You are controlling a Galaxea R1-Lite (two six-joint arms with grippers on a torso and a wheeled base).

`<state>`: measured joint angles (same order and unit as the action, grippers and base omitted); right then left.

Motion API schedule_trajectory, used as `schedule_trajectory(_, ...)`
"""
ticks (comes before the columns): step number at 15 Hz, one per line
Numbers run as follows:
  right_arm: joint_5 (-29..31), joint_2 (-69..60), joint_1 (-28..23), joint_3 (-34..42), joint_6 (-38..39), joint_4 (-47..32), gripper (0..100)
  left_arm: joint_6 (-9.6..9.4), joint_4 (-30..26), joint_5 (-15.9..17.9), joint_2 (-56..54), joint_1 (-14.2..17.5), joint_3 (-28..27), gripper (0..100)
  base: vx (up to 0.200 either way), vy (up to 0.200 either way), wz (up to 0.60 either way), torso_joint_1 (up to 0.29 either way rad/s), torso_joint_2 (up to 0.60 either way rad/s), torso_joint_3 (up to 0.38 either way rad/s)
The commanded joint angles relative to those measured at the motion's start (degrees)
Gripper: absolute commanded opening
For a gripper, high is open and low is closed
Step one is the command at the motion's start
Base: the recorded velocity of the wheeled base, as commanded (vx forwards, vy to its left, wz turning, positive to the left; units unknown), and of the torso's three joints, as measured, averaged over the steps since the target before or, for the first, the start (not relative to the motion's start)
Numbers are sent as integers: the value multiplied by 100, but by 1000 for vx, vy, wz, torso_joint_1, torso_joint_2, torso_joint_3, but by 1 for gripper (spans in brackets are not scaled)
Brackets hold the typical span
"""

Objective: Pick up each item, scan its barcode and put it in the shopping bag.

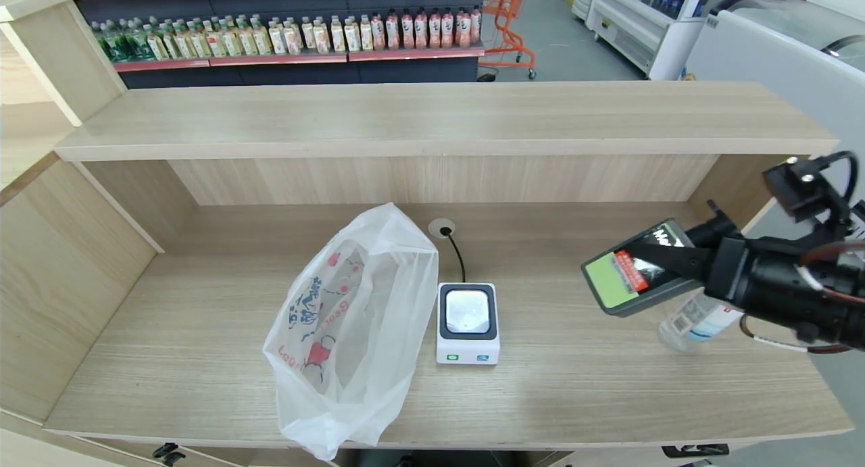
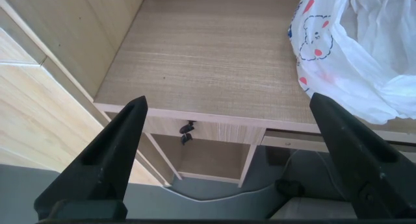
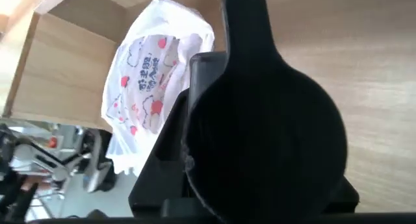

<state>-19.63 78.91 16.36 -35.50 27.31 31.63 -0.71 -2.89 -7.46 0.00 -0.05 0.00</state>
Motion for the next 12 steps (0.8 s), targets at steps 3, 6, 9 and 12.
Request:
schedule_trajectory(3, 179, 1399, 658, -256, 372, 53, 0, 0, -1, -1, 0, 5, 0, 100, 0, 0, 0, 0, 0, 0)
schedule_trajectory(6, 354, 1935, 939, -783, 328, 80, 0, 0, -1, -1, 0, -4, 0, 100, 0, 0, 0, 0, 0, 0)
schedule_trajectory(9, 363, 2348, 1071, -1108, 302, 80, 0, 0, -1, -1, 0, 5, 0, 100, 0, 0, 0, 0, 0, 0)
schedule_trajectory(12, 354, 2673, 1133, -1143, -32, 141, 0, -8, -1, -1, 0, -4, 0, 100, 0, 0, 0, 0, 0, 0)
